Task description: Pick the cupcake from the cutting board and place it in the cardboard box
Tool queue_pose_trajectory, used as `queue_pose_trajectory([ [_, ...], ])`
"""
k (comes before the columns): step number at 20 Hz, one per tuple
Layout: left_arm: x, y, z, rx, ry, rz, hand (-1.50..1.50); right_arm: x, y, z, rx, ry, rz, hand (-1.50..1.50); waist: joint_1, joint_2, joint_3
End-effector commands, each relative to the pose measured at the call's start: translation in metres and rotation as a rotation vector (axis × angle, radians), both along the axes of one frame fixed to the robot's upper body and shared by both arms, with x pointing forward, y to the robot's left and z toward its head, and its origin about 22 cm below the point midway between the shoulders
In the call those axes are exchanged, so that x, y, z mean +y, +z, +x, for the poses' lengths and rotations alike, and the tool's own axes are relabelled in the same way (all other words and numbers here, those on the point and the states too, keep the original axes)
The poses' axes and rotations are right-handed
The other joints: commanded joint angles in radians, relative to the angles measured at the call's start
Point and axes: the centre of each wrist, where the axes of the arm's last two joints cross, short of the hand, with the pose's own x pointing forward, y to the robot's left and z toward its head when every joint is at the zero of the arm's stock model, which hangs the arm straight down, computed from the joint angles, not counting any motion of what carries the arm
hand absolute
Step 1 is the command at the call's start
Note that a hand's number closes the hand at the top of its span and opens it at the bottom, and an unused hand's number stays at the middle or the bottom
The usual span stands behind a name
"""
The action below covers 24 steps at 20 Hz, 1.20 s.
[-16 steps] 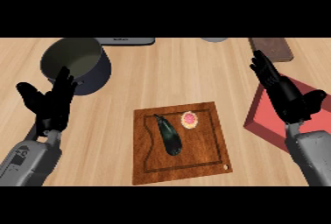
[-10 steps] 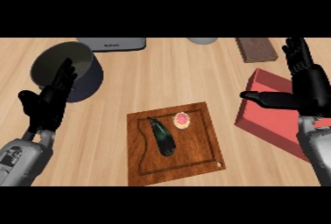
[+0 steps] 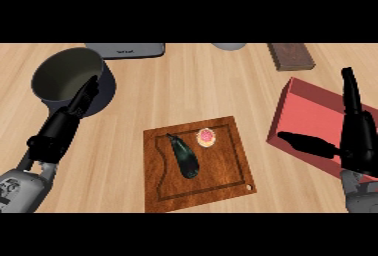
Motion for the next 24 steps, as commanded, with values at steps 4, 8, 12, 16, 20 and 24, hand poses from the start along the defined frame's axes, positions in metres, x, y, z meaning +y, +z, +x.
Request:
queue_pose_trajectory([
  [4,-0.007,0.011,-0.001,-0.036,-0.075,0.022,0.00,0.048,0.014,-0.040,0.126,0.002,-0.254,-1.50,0.037,0.008,0.001],
  [8,-0.005,0.009,0.001,-0.033,-0.099,0.022,0.00,0.074,0.025,-0.040,0.360,-0.012,-0.375,-1.50,0.058,0.017,0.001],
  [12,-0.008,0.003,0.002,-0.040,-0.108,0.020,0.00,0.113,0.040,-0.041,0.534,0.025,-0.482,-1.50,0.074,0.022,0.002],
  [16,-0.016,0.017,0.010,-0.045,-0.135,0.010,0.00,0.159,0.056,-0.025,0.630,0.016,-0.547,-1.50,0.086,0.024,0.004],
  [20,-0.009,0.013,0.009,-0.044,-0.117,0.004,0.00,0.198,0.048,-0.016,0.723,0.002,-0.575,-1.50,0.089,0.024,0.005],
  [24,-0.012,0.011,0.004,-0.058,-0.113,0.005,0.00,0.217,0.049,-0.003,0.815,-0.015,-0.557,-1.50,0.088,0.019,0.006],
])
